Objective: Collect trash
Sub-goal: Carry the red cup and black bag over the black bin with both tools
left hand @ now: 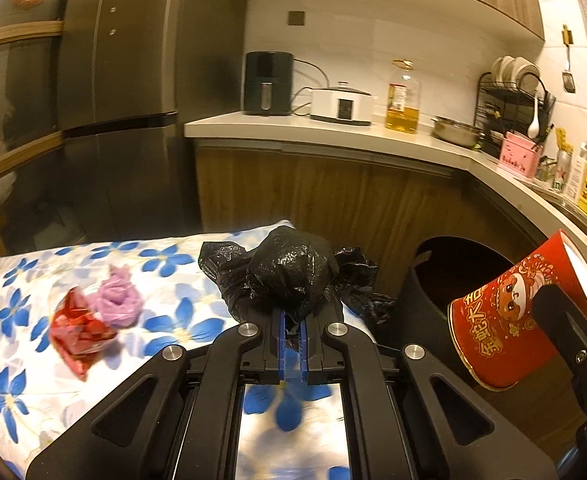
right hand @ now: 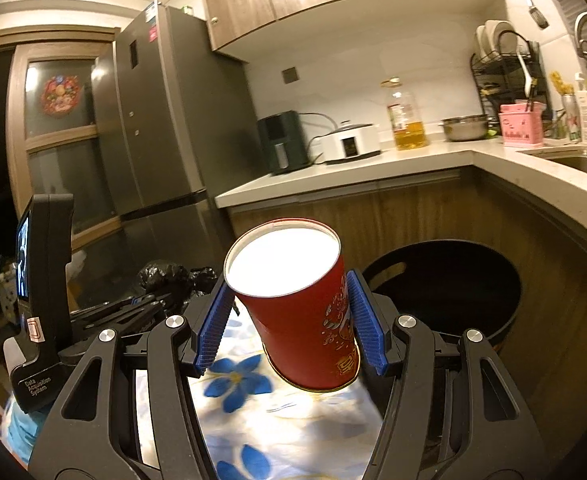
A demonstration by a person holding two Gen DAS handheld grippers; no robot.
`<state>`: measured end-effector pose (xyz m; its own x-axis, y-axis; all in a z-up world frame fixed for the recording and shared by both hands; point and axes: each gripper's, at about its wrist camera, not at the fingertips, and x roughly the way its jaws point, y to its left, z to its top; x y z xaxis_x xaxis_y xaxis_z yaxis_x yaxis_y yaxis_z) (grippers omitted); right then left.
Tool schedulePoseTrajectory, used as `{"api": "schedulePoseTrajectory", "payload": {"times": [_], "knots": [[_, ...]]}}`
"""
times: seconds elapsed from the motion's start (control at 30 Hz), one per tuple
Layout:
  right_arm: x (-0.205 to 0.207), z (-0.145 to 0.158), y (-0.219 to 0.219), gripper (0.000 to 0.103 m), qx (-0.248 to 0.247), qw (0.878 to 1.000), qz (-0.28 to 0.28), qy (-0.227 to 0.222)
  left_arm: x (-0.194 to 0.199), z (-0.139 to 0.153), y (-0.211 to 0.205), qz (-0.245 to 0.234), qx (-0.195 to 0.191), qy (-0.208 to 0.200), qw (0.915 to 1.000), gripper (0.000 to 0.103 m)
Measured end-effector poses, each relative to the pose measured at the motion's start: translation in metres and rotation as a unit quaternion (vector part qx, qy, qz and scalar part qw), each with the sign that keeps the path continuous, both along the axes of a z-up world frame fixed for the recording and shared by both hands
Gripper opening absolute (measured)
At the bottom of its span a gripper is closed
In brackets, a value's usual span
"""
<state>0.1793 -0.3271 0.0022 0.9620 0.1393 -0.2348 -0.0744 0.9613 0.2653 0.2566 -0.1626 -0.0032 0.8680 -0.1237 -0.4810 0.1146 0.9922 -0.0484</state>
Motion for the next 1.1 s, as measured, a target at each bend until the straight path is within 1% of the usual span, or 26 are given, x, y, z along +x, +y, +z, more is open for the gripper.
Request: {"api": "schedulePoseTrajectory", "payload": {"times": [0.2, 0.37, 0.63, 0.83, 1.1], "knots": [[0.002, -0.003, -0.029, 0.057, 0.000, 0.999, -0.034, 0.000, 0.010, 0.001, -0.031, -0.030, 0.005, 0.000, 0.9996, 0.005], [0.007, -0.005, -0.053, 0.057, 0.001, 0.998, -0.062, 0.004, 0.019, 0.003, -0.057, -0.056, 0.000, -0.002, 0.9984, 0.005], [0.017, -0.009, -0.093, 0.057, 0.011, 0.995, -0.102, 0.006, 0.039, 0.002, -0.107, -0.103, 0.001, -0.007, 0.9946, 0.005], [0.026, -0.014, -0.114, 0.057, 0.019, 0.993, -0.117, 0.013, 0.054, -0.006, -0.130, -0.121, -0.002, -0.001, 0.9927, 0.005], [0.040, -0.019, -0.132, 0.057, 0.032, 0.991, -0.125, 0.022, 0.061, -0.017, -0.149, -0.139, 0.003, 0.004, 0.9903, 0.005]]}}
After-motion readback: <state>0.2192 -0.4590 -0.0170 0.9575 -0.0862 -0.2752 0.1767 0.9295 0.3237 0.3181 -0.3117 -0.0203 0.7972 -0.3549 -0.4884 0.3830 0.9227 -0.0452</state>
